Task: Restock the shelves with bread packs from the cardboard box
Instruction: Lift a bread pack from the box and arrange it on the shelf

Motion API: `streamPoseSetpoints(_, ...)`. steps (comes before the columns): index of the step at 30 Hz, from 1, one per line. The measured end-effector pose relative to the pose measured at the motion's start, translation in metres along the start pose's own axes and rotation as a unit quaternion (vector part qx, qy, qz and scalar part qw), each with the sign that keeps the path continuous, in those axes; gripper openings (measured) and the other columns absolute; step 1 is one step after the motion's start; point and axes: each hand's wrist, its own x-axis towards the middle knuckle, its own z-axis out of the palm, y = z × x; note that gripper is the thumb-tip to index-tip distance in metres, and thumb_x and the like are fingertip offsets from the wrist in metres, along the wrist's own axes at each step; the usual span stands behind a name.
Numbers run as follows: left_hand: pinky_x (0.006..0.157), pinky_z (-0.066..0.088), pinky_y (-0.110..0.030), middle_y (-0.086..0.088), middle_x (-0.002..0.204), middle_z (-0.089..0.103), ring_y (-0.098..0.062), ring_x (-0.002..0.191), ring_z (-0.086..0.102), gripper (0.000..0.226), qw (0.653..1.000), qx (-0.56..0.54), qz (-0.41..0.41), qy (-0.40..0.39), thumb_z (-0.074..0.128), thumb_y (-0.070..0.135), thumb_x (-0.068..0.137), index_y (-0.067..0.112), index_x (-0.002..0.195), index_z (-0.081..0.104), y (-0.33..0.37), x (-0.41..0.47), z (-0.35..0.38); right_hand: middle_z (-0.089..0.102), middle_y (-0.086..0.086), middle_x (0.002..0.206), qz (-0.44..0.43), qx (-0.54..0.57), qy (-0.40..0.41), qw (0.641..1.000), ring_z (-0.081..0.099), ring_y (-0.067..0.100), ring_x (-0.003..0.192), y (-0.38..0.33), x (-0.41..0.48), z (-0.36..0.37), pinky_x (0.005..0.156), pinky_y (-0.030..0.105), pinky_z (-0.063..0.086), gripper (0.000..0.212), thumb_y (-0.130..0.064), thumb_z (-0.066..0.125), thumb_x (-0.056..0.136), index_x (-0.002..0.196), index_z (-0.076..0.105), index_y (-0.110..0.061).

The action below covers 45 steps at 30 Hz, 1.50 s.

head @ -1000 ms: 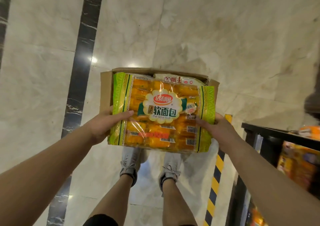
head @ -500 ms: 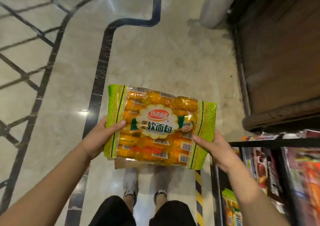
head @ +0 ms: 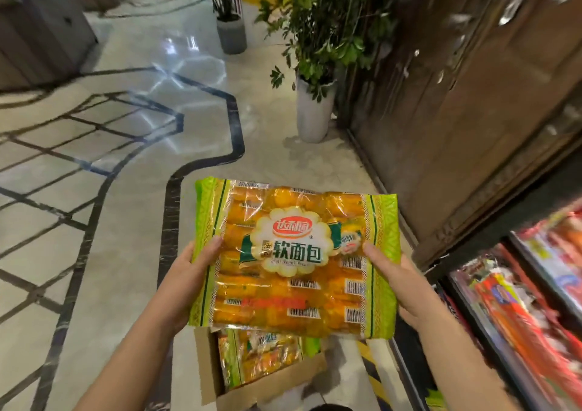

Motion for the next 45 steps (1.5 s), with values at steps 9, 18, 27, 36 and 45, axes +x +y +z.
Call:
streamPoseSetpoints(9,0.084,0.059,-0.046,-0.011,0.100,0.082,-0.028,0.082,0.078,0.041,0.990,0.099,0.035,-0.095,0.052,0.050,0.102,0.018,0.120,0.071,0.022,0.045,0.064,0.080,-0.003,0.104,-0.069,-0.035,0.170,0.982,0.077,0.016,0.095,-0.031,-0.078,-0.028,0.090,0.040,0.057,0.043,-0.042,0.075,0.084,0.122,0.068,-0.025)
streamPoseSetpoints(18,0.100,0.055,-0.057,-0.010,0.113,0.080,-0.038,0.104,0.076,0.059,0.920,0.168,0.038,-0.351,0.063,0.062,0.090,0.017,0.126,0.071,0.024,0.025,0.127,0.078,-0.004,0.114,-0.083,0.020,0.413,0.907,0.075,0.018,0.106,0.020,-0.223,0.011,0.102,0.050,0.053,0.043,-0.048,0.075,0.084,0.124,0.069,-0.031)
streamPoseSetpoints(27,0.081,0.059,-0.038,-0.003,0.107,0.082,-0.022,0.091,0.081,0.058,0.817,0.228,0.009,-0.530,0.063,0.064,0.084,0.023,0.125,0.069,-0.013,-0.078,0.176,0.080,-0.002,0.108,-0.039,0.055,0.586,0.808,0.077,0.021,0.098,0.100,-0.371,0.054,0.097,0.053,0.056,0.064,-0.068,0.079,0.074,0.122,0.069,-0.026)
streamPoseSetpoints(36,0.100,0.057,-0.055,0.000,0.113,0.081,-0.025,0.102,0.079,0.064,0.730,0.311,0.014,-0.608,0.066,0.078,0.084,0.031,0.127,0.071,-0.087,-0.175,0.186,0.078,-0.005,0.114,-0.034,0.128,0.648,0.750,0.076,0.018,0.103,0.205,-0.484,0.087,0.098,0.054,0.055,0.058,-0.057,0.079,0.080,0.129,0.063,-0.031)
streamPoseSetpoints(45,0.104,0.054,-0.057,-0.004,0.114,0.081,-0.027,0.106,0.078,0.052,0.715,0.357,-0.015,-0.601,0.064,0.057,0.092,0.024,0.132,0.067,-0.197,-0.312,0.171,0.077,-0.004,0.109,0.003,0.178,0.700,0.691,0.076,0.016,0.095,0.326,-0.616,0.079,0.085,0.044,0.060,0.080,-0.056,0.089,0.060,0.127,0.058,-0.025)
